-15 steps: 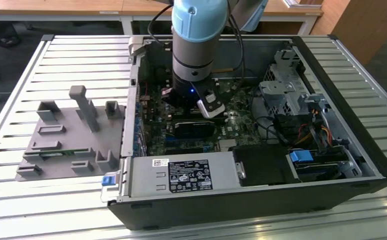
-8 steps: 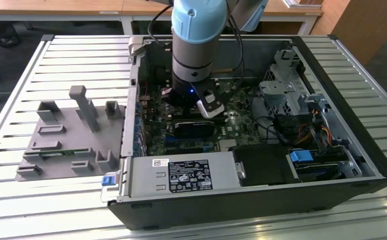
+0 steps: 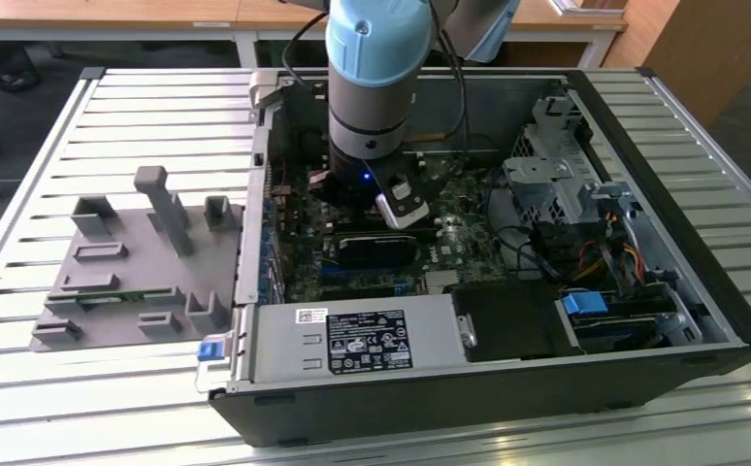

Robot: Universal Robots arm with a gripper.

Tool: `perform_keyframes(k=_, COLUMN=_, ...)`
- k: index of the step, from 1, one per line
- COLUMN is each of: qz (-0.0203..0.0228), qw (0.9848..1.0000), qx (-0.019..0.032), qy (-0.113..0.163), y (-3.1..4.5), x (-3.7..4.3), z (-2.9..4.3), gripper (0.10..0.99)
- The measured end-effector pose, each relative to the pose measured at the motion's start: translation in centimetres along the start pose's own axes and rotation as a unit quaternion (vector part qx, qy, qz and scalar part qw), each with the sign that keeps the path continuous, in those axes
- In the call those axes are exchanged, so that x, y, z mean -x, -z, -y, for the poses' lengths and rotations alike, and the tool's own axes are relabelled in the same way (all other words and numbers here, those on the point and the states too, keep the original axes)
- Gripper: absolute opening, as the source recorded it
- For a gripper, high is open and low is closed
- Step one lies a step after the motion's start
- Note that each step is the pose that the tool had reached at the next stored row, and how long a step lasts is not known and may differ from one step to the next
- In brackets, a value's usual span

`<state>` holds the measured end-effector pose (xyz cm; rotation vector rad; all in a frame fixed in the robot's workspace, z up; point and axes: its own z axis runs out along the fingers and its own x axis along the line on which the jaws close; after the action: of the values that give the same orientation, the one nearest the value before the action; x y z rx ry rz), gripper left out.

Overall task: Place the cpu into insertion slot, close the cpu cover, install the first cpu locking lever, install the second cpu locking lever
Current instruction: 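Install the second cpu locking lever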

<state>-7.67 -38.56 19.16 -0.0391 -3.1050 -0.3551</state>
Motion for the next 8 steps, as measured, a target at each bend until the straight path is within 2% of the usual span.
perform_keyframes(k=4, qz=0.0015, qw=1.0000, qx=0.0000, qy=0.000, y=-0.03, x=-0.36, z=-0.02, gripper=0.106)
perform_keyframes(k=8, qz=0.0019, qw=1.0000, qx=0.0001, qy=0.000, y=0.55, x=-0.43, z=-0.17, gripper=0.106)
